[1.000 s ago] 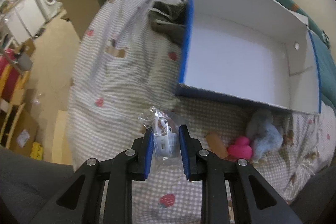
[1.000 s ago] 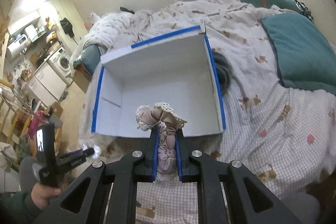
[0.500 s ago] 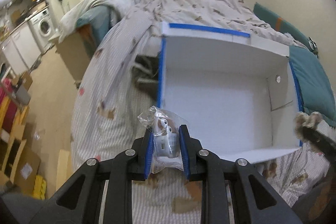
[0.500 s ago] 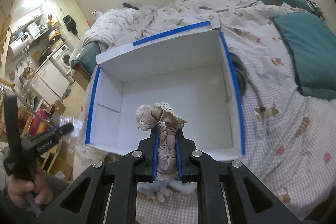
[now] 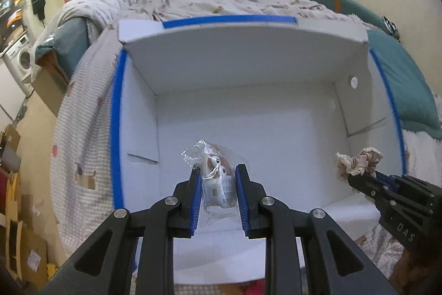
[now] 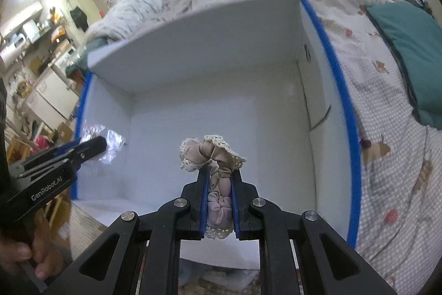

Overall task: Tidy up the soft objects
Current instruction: 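Carry the bag and doll over the box with both grippers, then open the left gripper to drop the bag while the right releases the doll into the box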

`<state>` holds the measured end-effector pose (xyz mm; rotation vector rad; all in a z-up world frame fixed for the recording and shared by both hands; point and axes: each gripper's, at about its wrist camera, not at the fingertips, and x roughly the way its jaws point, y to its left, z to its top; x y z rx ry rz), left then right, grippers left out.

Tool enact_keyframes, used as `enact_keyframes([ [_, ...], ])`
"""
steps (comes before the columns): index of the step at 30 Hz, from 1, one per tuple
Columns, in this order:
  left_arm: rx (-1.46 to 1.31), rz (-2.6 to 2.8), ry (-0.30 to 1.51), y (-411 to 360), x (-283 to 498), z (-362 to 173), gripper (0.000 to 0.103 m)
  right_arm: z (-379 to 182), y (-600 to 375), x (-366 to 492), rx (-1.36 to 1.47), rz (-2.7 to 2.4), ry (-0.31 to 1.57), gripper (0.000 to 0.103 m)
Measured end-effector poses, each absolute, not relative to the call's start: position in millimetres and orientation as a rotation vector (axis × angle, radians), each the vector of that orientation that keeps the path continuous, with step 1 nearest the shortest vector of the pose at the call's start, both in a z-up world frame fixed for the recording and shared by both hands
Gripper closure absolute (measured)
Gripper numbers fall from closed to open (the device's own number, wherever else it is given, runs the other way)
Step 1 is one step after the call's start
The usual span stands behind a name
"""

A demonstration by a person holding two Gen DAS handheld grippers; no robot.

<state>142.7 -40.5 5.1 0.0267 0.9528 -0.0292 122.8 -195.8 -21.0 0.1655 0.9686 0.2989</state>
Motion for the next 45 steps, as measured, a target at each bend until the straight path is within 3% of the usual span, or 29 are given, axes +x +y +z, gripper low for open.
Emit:
enact_keyframes([
  [10,0.016,-0.008,0.98,-33.5,143.0,-25.7,0.081,-45.0,-184.6,122.0,0.111,0.291,1.042,0.087],
  [24,0.015,0.01,0.995,-34.4,141.1,-25.8,0.081,-48.4,-180.0,127.1,0.1,0.284,1.056,0.087],
  [26,0.003,0.002,0.996,-33.6,140.7,-24.8,0.077,-48.4,-180.3,127.0,0.1,0.284,1.057,0.087],
  [31,0.023,0.009,0.952,-35.7,136.1,-16.9,0.045,-48.3,-179.5,127.8,0.108,0.282,1.058,0.087],
  [41,-0.019,0.021,0.941,-28.8,132.5,-13.2,0.04,-49.2,-182.6,127.3,0.118,0.279,1.056,0.087],
  [43,-0.019,0.025,0.941,-28.2,132.3,-12.6,0.04,-48.7,-183.4,127.3,0.135,0.291,1.055,0.08],
  [45,-0.026,0.028,0.941,-26.8,132.0,-12.5,0.04,-49.9,-186.0,127.9,0.156,0.295,1.067,0.063],
])
